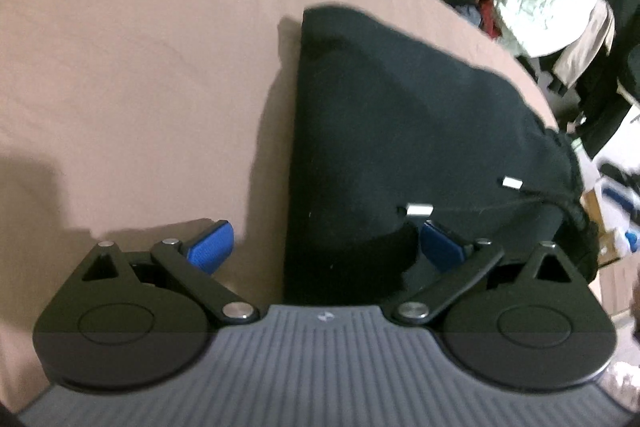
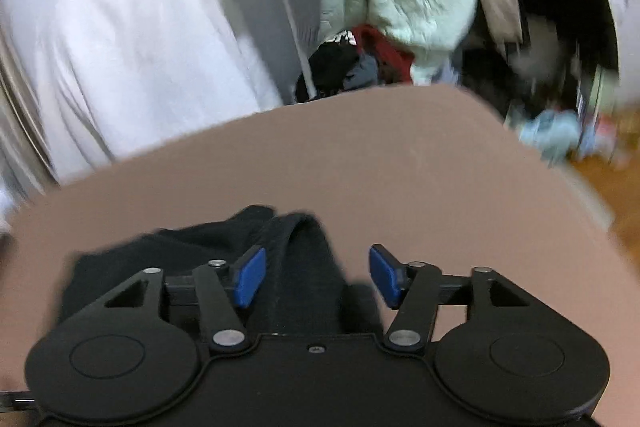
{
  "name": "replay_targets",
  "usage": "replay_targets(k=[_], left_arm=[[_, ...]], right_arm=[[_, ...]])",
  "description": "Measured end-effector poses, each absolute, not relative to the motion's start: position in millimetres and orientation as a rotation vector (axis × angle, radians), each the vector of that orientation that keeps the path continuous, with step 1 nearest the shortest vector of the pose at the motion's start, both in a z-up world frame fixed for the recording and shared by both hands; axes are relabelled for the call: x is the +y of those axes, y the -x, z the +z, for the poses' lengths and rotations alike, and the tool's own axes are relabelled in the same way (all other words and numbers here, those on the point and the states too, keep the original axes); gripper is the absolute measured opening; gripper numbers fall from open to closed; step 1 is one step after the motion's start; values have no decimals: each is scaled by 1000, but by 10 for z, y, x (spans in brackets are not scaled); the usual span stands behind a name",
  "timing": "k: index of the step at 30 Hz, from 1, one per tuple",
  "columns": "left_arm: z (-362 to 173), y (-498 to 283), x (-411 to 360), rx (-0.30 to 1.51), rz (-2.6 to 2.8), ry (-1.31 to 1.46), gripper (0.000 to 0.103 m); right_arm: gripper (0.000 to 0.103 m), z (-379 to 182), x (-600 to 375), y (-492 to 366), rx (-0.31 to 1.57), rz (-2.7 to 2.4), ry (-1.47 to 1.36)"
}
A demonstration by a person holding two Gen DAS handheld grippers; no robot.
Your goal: Fold clothes
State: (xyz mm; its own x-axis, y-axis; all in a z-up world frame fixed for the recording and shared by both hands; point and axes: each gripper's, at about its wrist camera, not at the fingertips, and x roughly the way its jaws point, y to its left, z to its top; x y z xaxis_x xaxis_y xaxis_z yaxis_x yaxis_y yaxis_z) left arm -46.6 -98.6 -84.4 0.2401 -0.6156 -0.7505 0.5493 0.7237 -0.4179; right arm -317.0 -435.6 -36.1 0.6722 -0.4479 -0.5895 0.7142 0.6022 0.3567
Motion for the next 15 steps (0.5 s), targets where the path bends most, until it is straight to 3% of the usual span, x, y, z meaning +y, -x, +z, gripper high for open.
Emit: replay_targets(k=[6,15], left_arm=[[-785,559,-980,1031,-788,31,102],[-999,587,-985,1244,-876,77,103]], right_arm=[[75,-552,-4154,3715,302,-638,-978],[74,-539,-3493,3610,433,-846,-678]])
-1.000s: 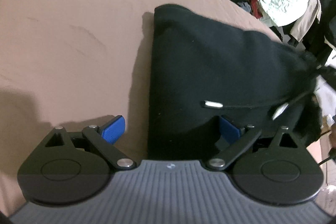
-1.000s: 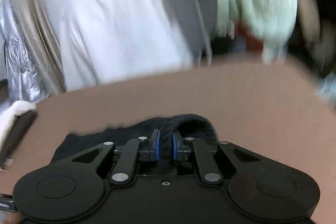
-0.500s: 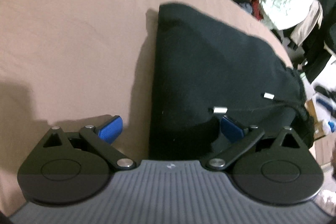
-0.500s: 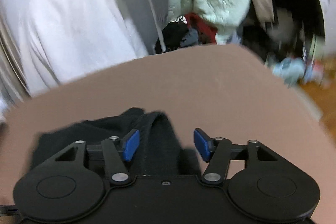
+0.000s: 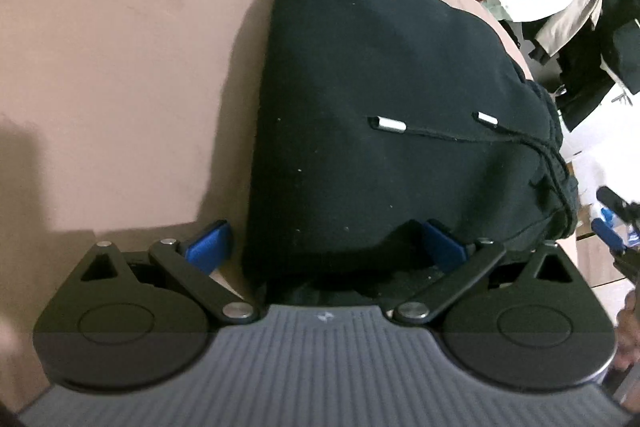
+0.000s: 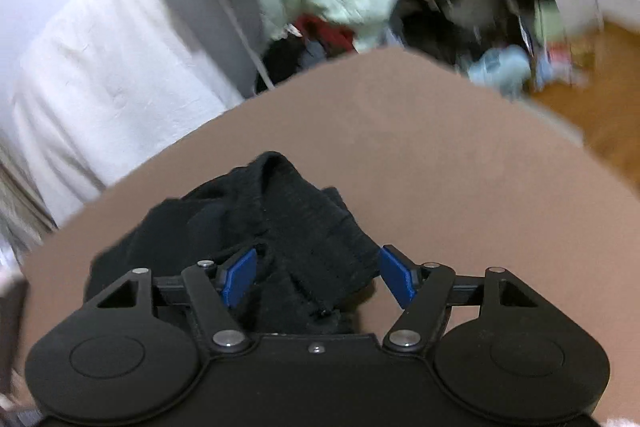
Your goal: Fold clothes
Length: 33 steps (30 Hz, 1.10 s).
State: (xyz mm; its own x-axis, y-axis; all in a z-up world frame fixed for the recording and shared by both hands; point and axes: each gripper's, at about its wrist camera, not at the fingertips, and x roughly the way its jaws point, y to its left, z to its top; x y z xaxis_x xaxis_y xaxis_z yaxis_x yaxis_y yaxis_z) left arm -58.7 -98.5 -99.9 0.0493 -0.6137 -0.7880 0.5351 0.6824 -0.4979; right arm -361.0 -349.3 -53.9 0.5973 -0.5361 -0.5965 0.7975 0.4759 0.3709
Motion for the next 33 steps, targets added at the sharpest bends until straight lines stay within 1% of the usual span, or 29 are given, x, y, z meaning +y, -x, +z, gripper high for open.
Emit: replay_targets(k=[1,3,6,7,9,11,13,17,20,21,22,24,25,26,30,33], left_arm=[[-993,578,-995,1245,-874,75,103],[-973,598,-1024,1226,-870,48,103],[-961,622,-1048,1203,-871,13,103],[-968,630,-1041,1202,-873,5,103],[-997,612,-1029,1215,-871,-2,103],[-1015,610,-1037,1224,-870,-19,103],[-1007,620,-1066,1218,-872,-51,103],[-908,634,-1036,1190,-869,-76,103],[-777,626,-979,1142,-854,-90,103],[-710,617,-951,1108,-841,-96,103],[-642,602,-919,1072,-827,-102,103],[-566,538,-856,1031,-799,-90,103],[-566,496,-847,1038,-782,-77,103],[-613,461,-850,1060,-774,-65,103],[-788,383,-806,1137,-778,54,103],[-817,325,-726,1166,-814,173,103]], right_arm=[[71,-525,-3434,3601,422,-832,-661],[62,-479,-3370,3519,399,-782,-619],[61,-436,-3205,3235,452,-646,-452],[57,-455,-3164,3129,490,-598,-411],[57,-610,-3175,2976,617,-581,-390],[53,-770,-3205,2860,741,-591,-369],[53,-844,-3188,2811,816,-604,-317],[53,-811,-3181,2847,832,-616,-303],[61,-744,-3237,2932,807,-632,-356],[67,-715,-3260,2962,795,-640,-381],[77,-680,-3284,3026,766,-651,-415],[81,-598,-3336,3230,668,-677,-504],[86,-569,-3383,3335,613,-679,-564],[89,-555,-3454,3442,552,-668,-644],[90,-835,-3863,3716,448,-604,-1077],[90,-1071,-3957,3812,422,-585,-1299]])
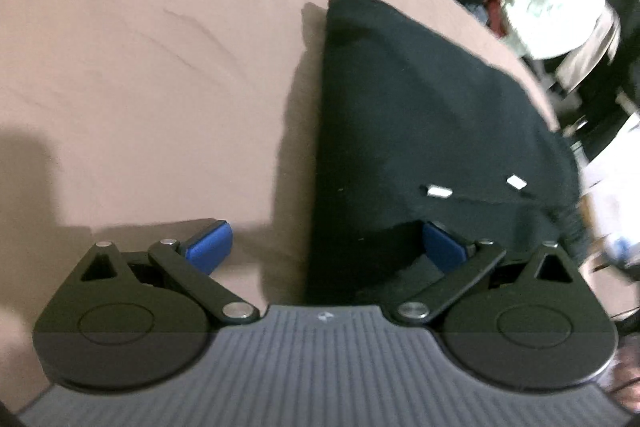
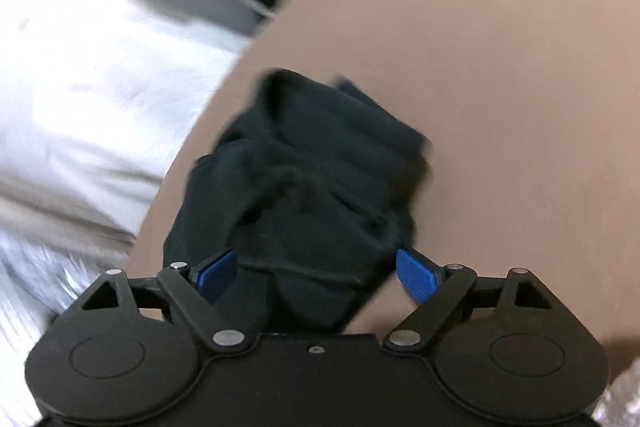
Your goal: Fold clothes
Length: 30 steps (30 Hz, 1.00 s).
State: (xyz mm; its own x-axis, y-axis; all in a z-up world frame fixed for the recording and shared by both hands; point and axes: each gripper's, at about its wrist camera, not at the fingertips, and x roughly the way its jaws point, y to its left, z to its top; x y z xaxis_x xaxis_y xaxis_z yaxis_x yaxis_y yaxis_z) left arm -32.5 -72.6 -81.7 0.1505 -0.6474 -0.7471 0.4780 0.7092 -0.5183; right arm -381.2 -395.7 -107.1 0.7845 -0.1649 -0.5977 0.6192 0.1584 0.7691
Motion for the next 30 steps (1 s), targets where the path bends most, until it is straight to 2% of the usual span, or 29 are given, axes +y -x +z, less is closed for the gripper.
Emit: replay_targets(k=[4,8,12,18,20,21,22,23,25,28,30], left_arm=[[-840,295,-727,1169,-830,248,103],[-922,332,-881,1158,-862,185,103],[-975,287,-924,1161,-871,196,103],[-1082,247,-1033,1145,-968,227,103],[-1080,340,-1108,1127,-1038,184,103],[-1061,405,-1151,1110,-1063,150,96],[-1041,470,-1193,1092,-1088,115,80],[-988,541,-1214,1064,-1093,77,72],[-855,640,-1204,1043,-1115,81,49],[-654,784,-1186,1015,-1148,97,46],[-683,859,-1251,1089,-1199,111,48]], right_arm=[[90,-1338,-4027,3836,408,-550,-1513],[90,-1559,-4054,3699,443,-518,-1616],[90,-1675,-4068,3604,459,-503,-1636],[91,-1756,-4213,3531,361,-519,-1640],[73,-1718,-4253,3424,382,-546,-1545],[63,-1677,-4255,3371,393,-558,-1485],[58,-1612,-4234,3319,405,-567,-1410],[54,-1538,-4215,3276,410,-572,-1334],[47,-1347,-4159,3213,398,-565,-1171],[44,-920,-3959,3094,371,-573,-857],[43,-759,-3916,3036,379,-622,-711]])
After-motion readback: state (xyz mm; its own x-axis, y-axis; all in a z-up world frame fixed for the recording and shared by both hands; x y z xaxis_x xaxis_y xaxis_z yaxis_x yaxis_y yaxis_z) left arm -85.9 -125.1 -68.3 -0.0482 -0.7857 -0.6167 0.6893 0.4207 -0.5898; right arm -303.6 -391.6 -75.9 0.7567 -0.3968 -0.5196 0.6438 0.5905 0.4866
